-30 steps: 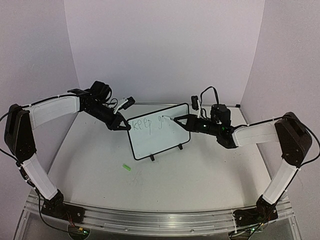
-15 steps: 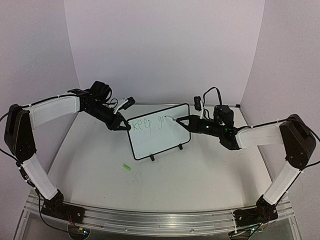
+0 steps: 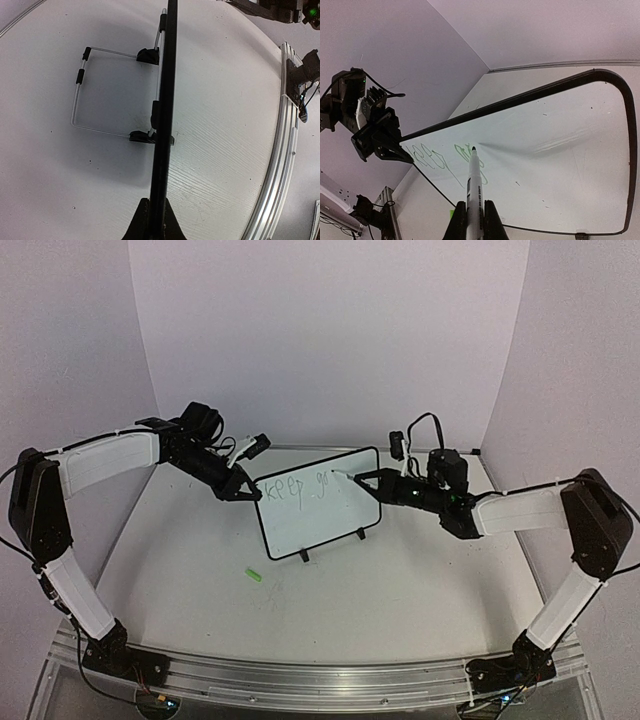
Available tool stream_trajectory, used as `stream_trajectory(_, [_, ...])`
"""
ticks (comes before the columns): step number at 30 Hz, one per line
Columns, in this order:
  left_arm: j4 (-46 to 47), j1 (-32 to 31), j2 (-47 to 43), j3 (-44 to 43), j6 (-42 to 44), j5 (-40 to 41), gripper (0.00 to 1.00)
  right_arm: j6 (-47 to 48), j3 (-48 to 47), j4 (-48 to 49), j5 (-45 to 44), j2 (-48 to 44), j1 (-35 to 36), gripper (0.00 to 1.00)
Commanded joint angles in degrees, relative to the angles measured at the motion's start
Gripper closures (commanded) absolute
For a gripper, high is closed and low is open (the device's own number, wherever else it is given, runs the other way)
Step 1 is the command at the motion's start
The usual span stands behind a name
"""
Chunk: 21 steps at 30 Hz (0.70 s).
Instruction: Write a sentence on the whiteboard
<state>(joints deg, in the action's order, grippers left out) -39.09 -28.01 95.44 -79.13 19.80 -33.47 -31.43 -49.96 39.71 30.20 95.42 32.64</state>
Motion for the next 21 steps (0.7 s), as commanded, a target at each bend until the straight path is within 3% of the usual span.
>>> stream_trajectory(1, [-1.60,0.03,1.77,-0.59,2.38,4.49,1.00,0.92,-3.02,1.04,-0.54,1.64,-0.25,1.00])
stream_trajectory(21, [-1.63,0.04,1.53,-0.59,2.33,4.43,1.00,0.30,0.42,0.56,-2.41,1.97,-0.23,1.00])
